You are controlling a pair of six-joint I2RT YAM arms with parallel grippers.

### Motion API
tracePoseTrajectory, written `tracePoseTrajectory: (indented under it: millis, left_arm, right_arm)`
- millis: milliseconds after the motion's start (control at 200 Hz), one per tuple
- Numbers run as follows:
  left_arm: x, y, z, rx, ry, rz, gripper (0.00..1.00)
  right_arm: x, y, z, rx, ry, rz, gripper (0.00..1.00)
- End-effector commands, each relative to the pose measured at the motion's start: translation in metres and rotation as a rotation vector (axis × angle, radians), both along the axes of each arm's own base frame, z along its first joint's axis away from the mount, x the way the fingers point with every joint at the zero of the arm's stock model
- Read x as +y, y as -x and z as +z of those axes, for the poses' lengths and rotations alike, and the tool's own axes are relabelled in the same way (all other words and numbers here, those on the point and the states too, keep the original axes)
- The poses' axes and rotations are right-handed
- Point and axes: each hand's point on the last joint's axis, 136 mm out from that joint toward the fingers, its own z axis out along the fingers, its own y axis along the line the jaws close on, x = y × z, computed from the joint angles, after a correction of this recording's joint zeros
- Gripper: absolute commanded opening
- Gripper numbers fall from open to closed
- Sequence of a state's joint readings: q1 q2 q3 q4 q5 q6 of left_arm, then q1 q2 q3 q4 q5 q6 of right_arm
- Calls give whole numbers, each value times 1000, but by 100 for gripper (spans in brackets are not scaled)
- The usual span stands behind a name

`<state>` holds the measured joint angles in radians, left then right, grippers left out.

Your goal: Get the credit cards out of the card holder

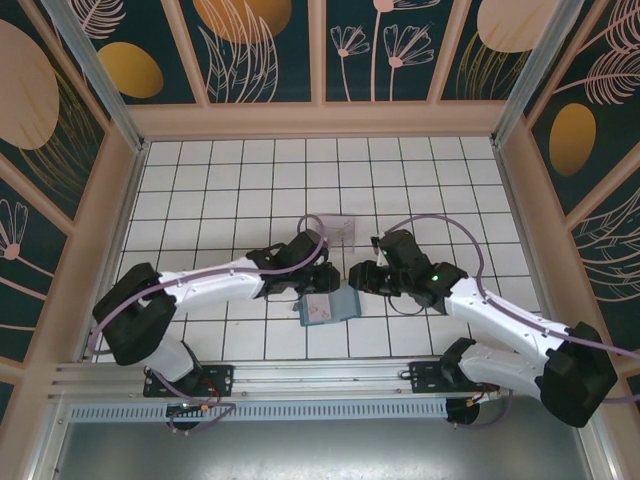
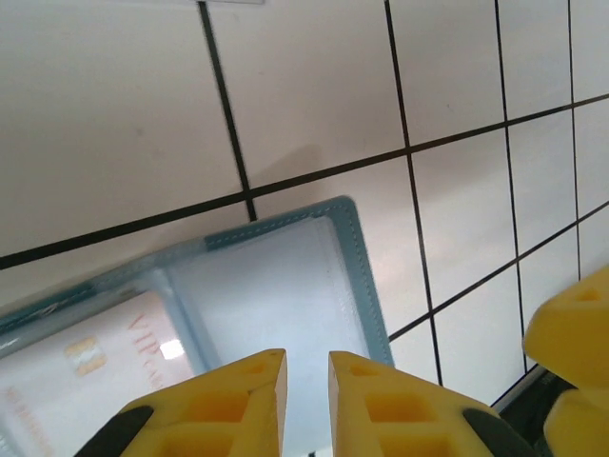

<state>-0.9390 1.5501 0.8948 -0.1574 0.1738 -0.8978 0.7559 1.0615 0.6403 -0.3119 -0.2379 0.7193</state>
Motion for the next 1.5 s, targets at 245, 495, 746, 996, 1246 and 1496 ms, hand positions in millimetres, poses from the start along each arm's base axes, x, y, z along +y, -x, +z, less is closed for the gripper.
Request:
tracePoseTrajectory:
  millis: [245,495,746,996,1246,1496]
  left_arm:
    - [48,25,-35,54,-103,69,21]
    - [64,28,-43,44,-154,87,21]
    - [77,34,-55,51,-184,100,21]
    - [77,40,-66,75,-153,104,21]
    - [79,40,-68,77,-162,102,21]
    - [85,39,-77,77,-226,91,18]
  right_arm:
    - [54,7,5,30,0,144,34]
    - [66,9,-16,109,57,150,33]
    - [75,11,-37,184,91,155,32]
    - [79,10,-59,237,142,151,27]
    - [71,13,-81,266,196,143,24]
    - [59,16,-91,278,220,122,23]
